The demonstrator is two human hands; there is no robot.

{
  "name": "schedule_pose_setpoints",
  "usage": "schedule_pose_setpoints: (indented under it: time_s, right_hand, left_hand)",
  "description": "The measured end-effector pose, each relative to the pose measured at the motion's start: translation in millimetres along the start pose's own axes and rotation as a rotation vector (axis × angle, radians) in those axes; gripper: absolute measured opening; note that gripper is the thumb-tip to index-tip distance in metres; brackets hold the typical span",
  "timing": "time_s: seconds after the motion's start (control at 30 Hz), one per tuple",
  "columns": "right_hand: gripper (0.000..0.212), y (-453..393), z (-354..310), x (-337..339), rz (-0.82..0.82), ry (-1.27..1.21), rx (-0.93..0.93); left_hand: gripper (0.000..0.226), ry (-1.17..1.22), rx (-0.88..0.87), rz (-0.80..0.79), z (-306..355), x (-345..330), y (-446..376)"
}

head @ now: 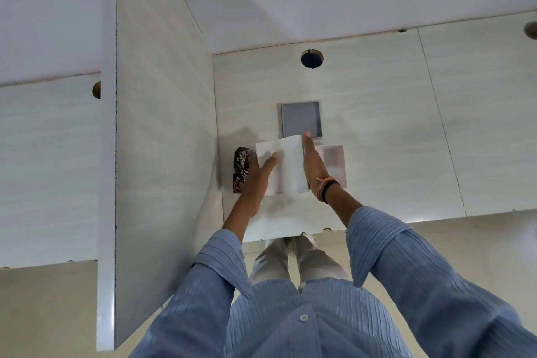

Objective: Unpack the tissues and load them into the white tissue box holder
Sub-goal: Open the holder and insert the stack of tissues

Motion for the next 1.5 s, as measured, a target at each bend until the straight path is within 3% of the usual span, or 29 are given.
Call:
schedule_pose_setpoints:
  time_s: [0.1, 0.23, 0.4, 0.57, 0.7, 0.87, 1.0, 1.13, 1.3, 1.43, 1.5]
  right_hand:
    - [0.067, 2, 0, 6, 0.029, -0.021, 0.028]
    - [0.067, -2, 5, 22, 0.018, -0.035, 0.008]
    - [0.039, 1, 7, 30, 0.068, 0.052, 0.133]
    - [0.038, 5, 12, 27, 0.115, -0.139, 0.164]
    - [0.033, 13, 17, 18, 0.035, -0.186, 0.183]
    - [0.037, 19, 15, 18, -0.018, -0.094, 0.248]
    - [0.067, 22, 2, 23, 0.058, -0.068, 0.328]
    - [0.051, 16, -3, 27, -0.041, 0.156, 0.345]
    - [0.070, 13, 9, 27, -0.135, 0.449, 0.329]
    - [0.061, 9, 13, 37, -0.077, 0.407, 0.292]
    - [0.047, 9, 12, 44, -0.045, 0.335, 0.239]
  left_hand:
    - [0.061, -0.064, 0.029, 0.002, -3, -4, 1]
    - [0.042, 0.010, 0.024, 0.015, -3, -4, 1]
    - [0.019, 0.194, 0.054, -0.004, 2, -6, 3]
    - [0.037, 0.669, 0.188, 0.162, -3, -14, 4]
    - [0.052, 0.858, 0.212, 0.260, -2, -25, 6]
    - [0.062, 0.820, 0.228, 0.262, 0, -24, 2]
    - [0.035, 0.710, 0.235, 0.246, 0, -19, 0]
    - [0.038, 0.669, 0.257, 0.232, -1, -15, -2]
    - [0.063, 0.645, 0.280, 0.211, -3, -14, -4]
    - [0.045, 0.477, 0.246, 0.195, 5, -12, -3]
    - [0.052, 0.337, 0.245, 0.182, 10, -16, -4]
Point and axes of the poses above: each hand's wrist, its own y-axis away from the middle knuckle, its own x-axis out of the back of the hand, z = x × y, the point moved 1 cm from there along -y, towards the middle knuckle, and after that the axes turned 11 degrees about -y, right-handed, at the moved point
